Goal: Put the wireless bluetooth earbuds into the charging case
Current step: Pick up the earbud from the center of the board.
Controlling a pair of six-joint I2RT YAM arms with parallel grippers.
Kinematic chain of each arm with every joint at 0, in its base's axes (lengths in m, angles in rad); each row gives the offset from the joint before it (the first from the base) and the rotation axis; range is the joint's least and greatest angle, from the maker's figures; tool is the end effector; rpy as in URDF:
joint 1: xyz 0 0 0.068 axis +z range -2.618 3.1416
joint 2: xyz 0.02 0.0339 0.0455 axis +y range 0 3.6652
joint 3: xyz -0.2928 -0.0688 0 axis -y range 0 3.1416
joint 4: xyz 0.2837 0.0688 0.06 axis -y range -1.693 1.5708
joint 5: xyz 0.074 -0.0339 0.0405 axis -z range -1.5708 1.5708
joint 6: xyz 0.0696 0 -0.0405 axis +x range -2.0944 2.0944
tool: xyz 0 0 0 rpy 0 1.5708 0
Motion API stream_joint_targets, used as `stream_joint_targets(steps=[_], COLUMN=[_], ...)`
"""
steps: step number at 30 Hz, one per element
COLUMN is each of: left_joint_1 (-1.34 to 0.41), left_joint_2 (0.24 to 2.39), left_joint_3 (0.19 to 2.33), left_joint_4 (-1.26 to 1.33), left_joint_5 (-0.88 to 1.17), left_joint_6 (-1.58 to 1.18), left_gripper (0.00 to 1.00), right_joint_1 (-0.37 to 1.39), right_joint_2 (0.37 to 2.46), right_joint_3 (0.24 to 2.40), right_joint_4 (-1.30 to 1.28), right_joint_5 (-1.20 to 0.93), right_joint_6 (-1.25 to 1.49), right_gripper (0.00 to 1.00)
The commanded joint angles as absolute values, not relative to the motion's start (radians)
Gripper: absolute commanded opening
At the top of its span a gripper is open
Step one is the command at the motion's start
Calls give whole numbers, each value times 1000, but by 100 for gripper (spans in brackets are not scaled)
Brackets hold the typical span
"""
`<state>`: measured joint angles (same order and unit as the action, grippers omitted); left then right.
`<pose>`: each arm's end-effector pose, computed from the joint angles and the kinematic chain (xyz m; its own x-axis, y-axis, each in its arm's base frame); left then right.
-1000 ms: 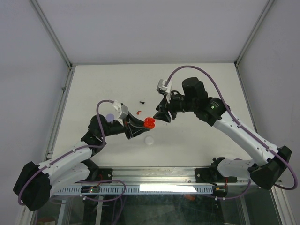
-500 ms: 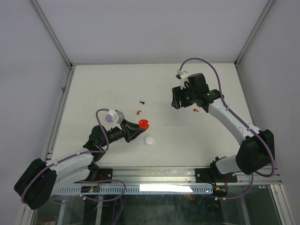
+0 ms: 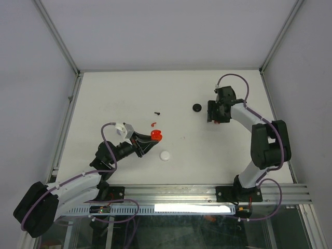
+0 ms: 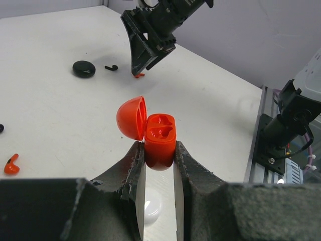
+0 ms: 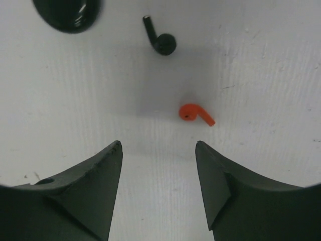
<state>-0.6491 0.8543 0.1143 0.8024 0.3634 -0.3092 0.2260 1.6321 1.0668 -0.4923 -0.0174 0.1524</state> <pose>0.1575 -0.1505 0.1960 -0.2106 -0.1972 -0.9575 0.8225 0.4935 -0.2826 0.3702 0.0864 0.1794 -0.8745 -0.0453 -0.4830 -0.1008 0.9909 0.0895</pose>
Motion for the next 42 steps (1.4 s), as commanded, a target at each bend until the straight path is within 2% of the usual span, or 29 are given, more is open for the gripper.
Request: stream_joint_targets(steps=[1, 9, 16, 19, 27, 35, 42], left_joint_1=[-661, -661, -661, -660, -661, -661, -661], left_joint_2=[834, 857, 876, 888, 907, 901, 910], left_joint_3=[101, 100, 109, 115, 129, 129, 130], left_joint_4=[837, 854, 858, 858, 863, 845, 847], left_joint_5=[335, 351, 361, 367, 385, 384, 395], left_joint_6=[-274, -283, -291, -293, -310, -314, -312], left_gripper=[0, 0, 0, 0, 0, 0, 0], right_joint_1=[182, 140, 152, 179, 197, 196, 195], right_joint_2=[1696, 1799, 1787, 1766, 1753, 1764, 1819], right_joint_3=[1129, 1179, 1162, 1141, 1161, 1195, 1223], right_joint_4=[-425, -462, -551, -570, -568, -560, -550], right_joint_5=[31, 2, -72, -78, -45, 84, 77], right_joint_6=[164, 130, 153, 158, 150, 120, 93], right_gripper=[63, 59, 49, 48, 44, 43, 37])
